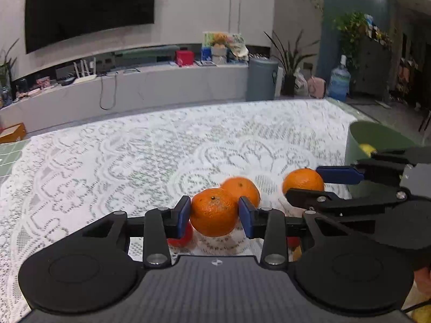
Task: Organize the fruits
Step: 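Carry both held mandarins over the green colander with both tools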
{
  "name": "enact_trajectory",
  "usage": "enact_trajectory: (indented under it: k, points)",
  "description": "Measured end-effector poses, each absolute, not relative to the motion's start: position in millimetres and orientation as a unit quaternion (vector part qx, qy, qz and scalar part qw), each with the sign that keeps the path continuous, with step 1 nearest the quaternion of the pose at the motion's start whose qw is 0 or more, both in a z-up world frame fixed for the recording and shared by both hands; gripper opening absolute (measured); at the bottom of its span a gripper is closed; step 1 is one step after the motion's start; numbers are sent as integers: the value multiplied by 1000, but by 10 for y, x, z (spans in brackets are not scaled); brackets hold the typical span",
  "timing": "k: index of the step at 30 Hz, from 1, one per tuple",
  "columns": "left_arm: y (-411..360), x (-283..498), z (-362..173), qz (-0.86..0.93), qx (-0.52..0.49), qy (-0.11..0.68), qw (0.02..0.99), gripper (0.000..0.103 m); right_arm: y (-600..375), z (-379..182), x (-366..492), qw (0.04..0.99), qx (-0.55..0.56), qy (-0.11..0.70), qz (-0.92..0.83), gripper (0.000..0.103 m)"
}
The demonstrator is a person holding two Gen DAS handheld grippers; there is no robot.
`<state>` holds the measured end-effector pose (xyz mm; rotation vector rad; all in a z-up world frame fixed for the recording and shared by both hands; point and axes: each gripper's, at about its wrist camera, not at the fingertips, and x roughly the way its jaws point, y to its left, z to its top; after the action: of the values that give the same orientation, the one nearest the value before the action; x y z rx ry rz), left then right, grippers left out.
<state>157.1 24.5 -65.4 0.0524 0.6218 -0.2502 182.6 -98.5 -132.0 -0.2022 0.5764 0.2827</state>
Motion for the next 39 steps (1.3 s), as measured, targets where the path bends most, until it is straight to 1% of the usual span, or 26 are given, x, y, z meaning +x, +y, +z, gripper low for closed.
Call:
enact_trajectory:
  k: [8, 15, 25, 30, 34, 39]
  points:
    - [345, 1327, -443, -116, -34, 291, 949, 43, -1055, -1145, 1609, 952, -93, 259, 134, 38]
    - [306, 1080, -239, -130, -61, 274, 951, 43, -1135, -890, 1286, 957, -91, 241, 135, 38]
    - [86, 811, 2, -162, -97, 263, 946, 43, -1515, -482, 800, 963, -72, 230, 121, 38]
    - [-207, 778, 108, -190, -81, 260, 943, 43, -1958, -303, 618, 968, -34, 231, 93, 38]
    - [-473, 785, 176, -215, -71, 261, 938, 43, -2325, -265, 573, 970, -13, 238, 54, 38]
    - [-846, 889, 164, -223, -31, 280, 933, 43, -2790, -306, 618, 963, 63, 260, 14, 38]
